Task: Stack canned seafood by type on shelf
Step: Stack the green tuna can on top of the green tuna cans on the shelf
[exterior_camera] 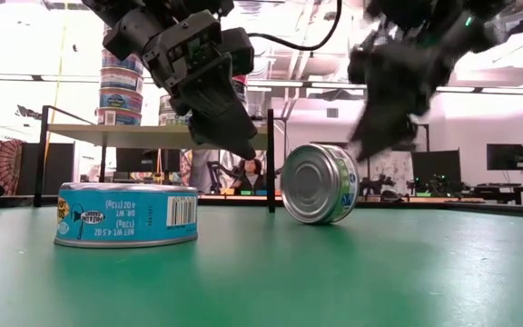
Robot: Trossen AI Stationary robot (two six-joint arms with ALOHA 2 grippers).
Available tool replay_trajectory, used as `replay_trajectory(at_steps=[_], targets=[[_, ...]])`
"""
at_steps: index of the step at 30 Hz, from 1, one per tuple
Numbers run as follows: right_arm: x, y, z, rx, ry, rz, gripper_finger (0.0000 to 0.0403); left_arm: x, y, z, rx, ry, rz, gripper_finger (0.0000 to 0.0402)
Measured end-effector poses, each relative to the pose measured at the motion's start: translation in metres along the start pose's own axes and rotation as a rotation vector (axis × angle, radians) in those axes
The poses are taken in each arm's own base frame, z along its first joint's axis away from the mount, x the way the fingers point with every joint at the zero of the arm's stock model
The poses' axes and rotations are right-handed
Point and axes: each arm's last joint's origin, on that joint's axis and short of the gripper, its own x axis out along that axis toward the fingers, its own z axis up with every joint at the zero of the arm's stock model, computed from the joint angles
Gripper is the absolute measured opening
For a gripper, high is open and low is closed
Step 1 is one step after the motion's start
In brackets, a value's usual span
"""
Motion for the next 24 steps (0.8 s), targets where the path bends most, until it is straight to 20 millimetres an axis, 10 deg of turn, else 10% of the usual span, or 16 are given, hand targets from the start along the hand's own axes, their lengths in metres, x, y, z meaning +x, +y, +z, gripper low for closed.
replay_trajectory(at_steps=[12, 24], targets=[[0.002, 0.064, 0.009, -0.148, -0.233, -0.144, 0.029, -0.017, -0.001, 0.008, -0.068, -0.076, 0.134, 0.0233], [0.034, 0.068, 0.004, -0.051, -0.142, -0.229, 0.0291, -0.038, -0.002, 0.004, -0.098, -0.005, 0.181, 0.0233]])
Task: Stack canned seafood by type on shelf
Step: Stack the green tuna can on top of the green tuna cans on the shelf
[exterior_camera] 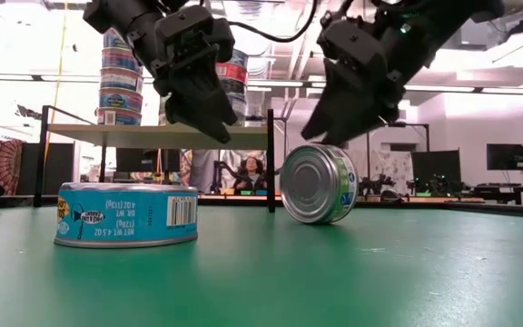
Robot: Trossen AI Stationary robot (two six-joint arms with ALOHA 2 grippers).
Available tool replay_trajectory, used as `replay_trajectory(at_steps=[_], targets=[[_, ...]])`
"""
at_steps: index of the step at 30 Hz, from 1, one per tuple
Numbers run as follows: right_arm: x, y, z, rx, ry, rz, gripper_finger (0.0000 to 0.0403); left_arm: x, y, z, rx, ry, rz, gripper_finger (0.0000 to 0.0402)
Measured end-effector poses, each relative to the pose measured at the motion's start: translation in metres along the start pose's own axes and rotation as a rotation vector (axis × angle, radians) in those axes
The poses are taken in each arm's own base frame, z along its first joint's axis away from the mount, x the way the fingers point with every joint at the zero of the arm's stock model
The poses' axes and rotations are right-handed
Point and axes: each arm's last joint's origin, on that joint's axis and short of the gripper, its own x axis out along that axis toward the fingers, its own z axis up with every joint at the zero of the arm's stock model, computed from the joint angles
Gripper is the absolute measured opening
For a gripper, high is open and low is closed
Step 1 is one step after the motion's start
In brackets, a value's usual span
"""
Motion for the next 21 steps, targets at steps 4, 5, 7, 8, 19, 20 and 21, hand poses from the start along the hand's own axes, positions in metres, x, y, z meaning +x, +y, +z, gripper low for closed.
replay_trajectory(at_steps=[4, 5, 7, 8, 19, 20, 21], targets=[[-0.001, 0.001, -0.001, 0.004, -0.002, -0.008, 0.0291, -0.001, 0.0, -0.001, -0.02, 0.006, 0.005, 0.0233], [-0.002, 0.001, -0.002, 0.003, 0.001, -0.009, 0.0291, -0.001, 0.0, -0.001, -0.022, 0.007, 0.006, 0.0233], [-0.002, 0.001, -0.002, 0.001, 0.004, -0.009, 0.0291, -0.001, 0.0, -0.001, -0.023, 0.004, 0.01, 0.0233], [-0.002, 0.002, -0.002, 0.001, 0.003, -0.009, 0.0291, -0.001, 0.0, -0.001, -0.023, 0.005, 0.011, 0.0233], [-0.008, 0.015, -0.001, -0.012, 0.015, 0.05, 0.0291, -0.001, 0.001, -0.003, -0.021, 0.031, 0.019, 0.0233], [-0.009, 0.019, -0.002, -0.02, 0.01, 0.054, 0.0291, -0.001, 0.001, -0.003, -0.022, 0.031, 0.018, 0.0233], [-0.009, 0.023, -0.003, -0.03, 0.012, 0.04, 0.0291, -0.001, 0.001, -0.003, -0.026, 0.032, 0.017, 0.0233]])
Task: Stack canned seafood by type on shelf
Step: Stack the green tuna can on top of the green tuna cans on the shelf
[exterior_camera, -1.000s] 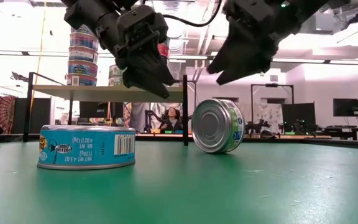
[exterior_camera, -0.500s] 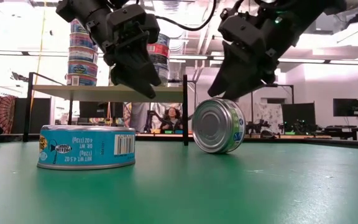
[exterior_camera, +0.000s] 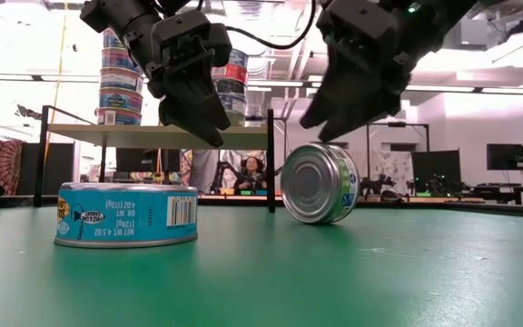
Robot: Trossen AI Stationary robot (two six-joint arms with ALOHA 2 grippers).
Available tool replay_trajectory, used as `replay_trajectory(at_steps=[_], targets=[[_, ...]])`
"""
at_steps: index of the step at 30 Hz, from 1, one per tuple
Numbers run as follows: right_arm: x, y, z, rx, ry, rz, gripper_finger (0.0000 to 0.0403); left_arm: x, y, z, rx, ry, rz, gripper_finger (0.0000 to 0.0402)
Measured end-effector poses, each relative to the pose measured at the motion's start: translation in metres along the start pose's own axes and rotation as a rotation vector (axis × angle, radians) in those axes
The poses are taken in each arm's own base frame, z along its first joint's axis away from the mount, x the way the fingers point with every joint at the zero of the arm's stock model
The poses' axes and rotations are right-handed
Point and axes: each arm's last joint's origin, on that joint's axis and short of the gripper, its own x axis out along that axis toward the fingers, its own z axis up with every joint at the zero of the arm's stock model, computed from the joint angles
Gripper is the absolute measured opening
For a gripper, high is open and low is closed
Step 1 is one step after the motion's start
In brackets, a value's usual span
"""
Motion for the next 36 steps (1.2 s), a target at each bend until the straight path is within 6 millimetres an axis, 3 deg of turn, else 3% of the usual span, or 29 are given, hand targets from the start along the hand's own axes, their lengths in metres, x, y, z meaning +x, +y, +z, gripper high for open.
replay_trajectory(at_steps=[10, 19, 25, 30, 36], targets=[[0.016, 0.012, -0.012, 0.085, 0.027, -0.143, 0.0291, 0.0, 0.0, -0.001, -0.028, 0.011, -0.015, 0.0233], [0.019, 0.005, -0.011, 0.104, 0.025, -0.186, 0.0291, 0.0, -0.001, -0.001, -0.037, 0.022, -0.035, 0.0233], [0.039, 0.005, -0.018, 0.08, 0.051, -0.194, 0.0283, 0.0, -0.002, 0.001, -0.011, 0.001, -0.054, 0.0233], [0.049, 0.011, -0.025, 0.031, 0.077, -0.153, 0.0248, 0.0, -0.004, 0.003, 0.026, -0.005, -0.105, 0.0233], [0.047, 0.012, -0.024, -0.056, 0.086, -0.129, 0.0161, 0.0, -0.006, 0.004, 0.036, -0.016, -0.133, 0.0234]])
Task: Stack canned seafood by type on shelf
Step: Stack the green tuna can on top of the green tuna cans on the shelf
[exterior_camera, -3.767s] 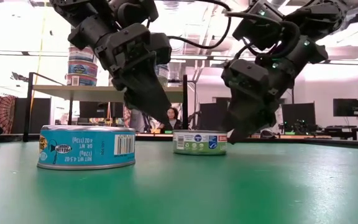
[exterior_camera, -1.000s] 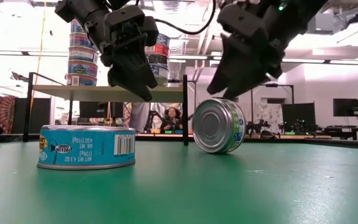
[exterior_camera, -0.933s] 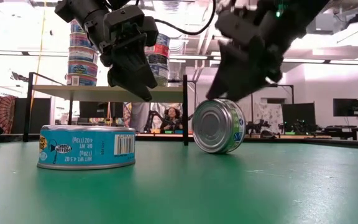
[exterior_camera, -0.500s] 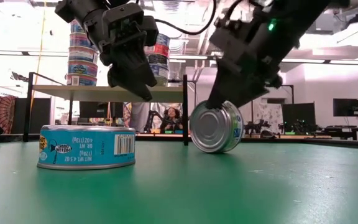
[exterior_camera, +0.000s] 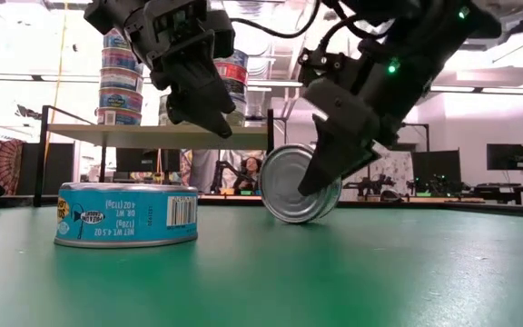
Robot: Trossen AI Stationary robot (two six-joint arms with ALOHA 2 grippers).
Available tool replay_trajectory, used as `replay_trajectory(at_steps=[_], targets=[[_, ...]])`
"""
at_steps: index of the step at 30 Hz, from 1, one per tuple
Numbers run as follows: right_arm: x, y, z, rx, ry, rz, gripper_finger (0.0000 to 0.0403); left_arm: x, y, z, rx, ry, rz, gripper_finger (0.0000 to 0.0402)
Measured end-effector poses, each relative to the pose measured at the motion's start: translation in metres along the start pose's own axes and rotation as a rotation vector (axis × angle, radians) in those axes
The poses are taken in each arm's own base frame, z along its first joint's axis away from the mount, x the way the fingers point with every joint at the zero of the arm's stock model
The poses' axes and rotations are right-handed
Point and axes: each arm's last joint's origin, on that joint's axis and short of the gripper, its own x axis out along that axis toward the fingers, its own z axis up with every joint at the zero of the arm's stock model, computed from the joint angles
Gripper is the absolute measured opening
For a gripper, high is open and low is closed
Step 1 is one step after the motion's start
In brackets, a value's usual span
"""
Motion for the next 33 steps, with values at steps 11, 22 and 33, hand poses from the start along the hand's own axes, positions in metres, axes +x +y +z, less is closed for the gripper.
replay_trajectory(at_steps=[11, 22, 33], targets=[[-0.047, -0.013, 0.031, -0.176, -0.097, 0.108, 0.016, -0.048, -0.006, 0.02, 0.045, -0.182, -0.033, 0.0277], [-0.1, -0.039, 0.068, -0.197, -0.294, 0.183, 0.0164, -0.066, -0.022, 0.035, 0.261, -0.405, -0.022, 0.028], [-0.108, -0.036, 0.084, -0.239, -0.378, 0.219, 0.0167, -0.068, -0.024, 0.044, 0.332, -0.414, 0.073, 0.028]])
